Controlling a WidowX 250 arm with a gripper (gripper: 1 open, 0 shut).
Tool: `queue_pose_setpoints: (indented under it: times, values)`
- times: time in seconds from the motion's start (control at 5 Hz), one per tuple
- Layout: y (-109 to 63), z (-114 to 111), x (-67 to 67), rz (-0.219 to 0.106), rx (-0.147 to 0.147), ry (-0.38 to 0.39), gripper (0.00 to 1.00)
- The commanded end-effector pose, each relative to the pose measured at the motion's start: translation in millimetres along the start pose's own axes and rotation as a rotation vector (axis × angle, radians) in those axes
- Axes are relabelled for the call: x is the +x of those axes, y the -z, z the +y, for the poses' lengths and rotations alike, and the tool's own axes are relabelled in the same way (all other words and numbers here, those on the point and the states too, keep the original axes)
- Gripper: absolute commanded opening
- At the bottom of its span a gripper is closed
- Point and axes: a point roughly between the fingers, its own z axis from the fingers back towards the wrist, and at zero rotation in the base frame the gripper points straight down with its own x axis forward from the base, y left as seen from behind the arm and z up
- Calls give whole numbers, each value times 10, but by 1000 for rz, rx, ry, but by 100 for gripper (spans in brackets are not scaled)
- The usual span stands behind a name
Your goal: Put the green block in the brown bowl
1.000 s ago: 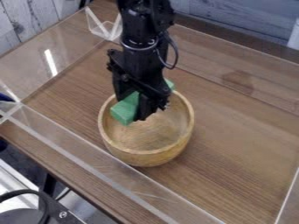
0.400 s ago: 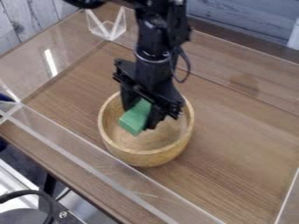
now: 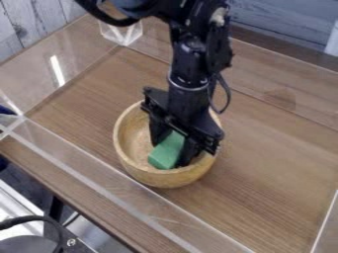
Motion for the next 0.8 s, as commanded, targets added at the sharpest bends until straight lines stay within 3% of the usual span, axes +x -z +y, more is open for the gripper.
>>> queue_pose_setpoints:
  times: [0.0,0.2,0.6]
  values:
    - [-113,-2,50,-57,-18,-8,0]
    - [-144,-14,37,-79,-35,-10,0]
    - [-146,-12,-11,-85,-22,-49,0]
